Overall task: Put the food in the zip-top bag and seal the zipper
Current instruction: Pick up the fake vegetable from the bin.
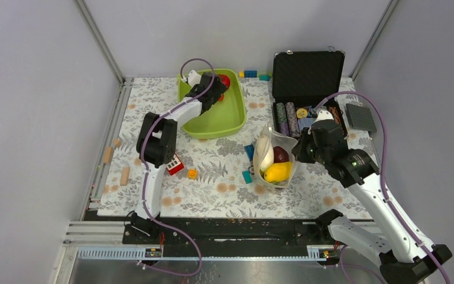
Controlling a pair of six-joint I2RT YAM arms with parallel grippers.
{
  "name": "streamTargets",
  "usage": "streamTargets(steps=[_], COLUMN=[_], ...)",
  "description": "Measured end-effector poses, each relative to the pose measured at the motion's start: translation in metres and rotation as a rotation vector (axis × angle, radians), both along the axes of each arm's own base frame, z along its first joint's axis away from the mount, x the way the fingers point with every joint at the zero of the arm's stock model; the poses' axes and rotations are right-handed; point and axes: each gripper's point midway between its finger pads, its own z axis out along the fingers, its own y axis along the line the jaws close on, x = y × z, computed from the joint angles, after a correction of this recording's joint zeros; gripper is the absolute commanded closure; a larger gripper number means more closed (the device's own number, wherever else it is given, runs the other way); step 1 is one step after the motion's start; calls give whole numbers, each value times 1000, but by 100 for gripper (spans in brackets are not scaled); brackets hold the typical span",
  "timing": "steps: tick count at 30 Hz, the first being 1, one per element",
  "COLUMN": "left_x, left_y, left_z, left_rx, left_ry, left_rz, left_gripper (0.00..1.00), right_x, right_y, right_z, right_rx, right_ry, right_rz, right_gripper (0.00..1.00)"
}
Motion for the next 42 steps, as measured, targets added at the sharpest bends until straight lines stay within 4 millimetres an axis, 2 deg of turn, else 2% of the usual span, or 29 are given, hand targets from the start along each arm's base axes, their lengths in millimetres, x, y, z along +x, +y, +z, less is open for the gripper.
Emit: streamTargets(steps=[7,11,16,25,29,30,37,42], left_x=[0,16,45,54,55,55,49,12], left_y=[9,6,0,1,-2,-2,-6,1], left_z=[-49,-46,-50,-57,-56,-56,-57,-52], left_rx=[-42,-90,-175,-236,-245,-249,-274,-233], left_ry=[96,67,27,23,20,19,-8,11], left_rz=[84,104,110,108,98,98,52,-10], left_gripper=[25,28,42,75,98,100,100,100], right_x=[1,1,1,2,3,3,4,4], right_y=[0,0,0,-1,-1,0,0,0], right_z=[-1,-1,-1,-2,-3,-3,-3,-3], right_rx=[-1,-1,-3,-11,-12,-11,-10,-9], right_ry=[-3,-2,-3,-2,-1,-2,-3,-4], right_rz=[2,2,1,-4,-4,-4,-4,-4], right_gripper=[100,100,100,100,100,100,100,100])
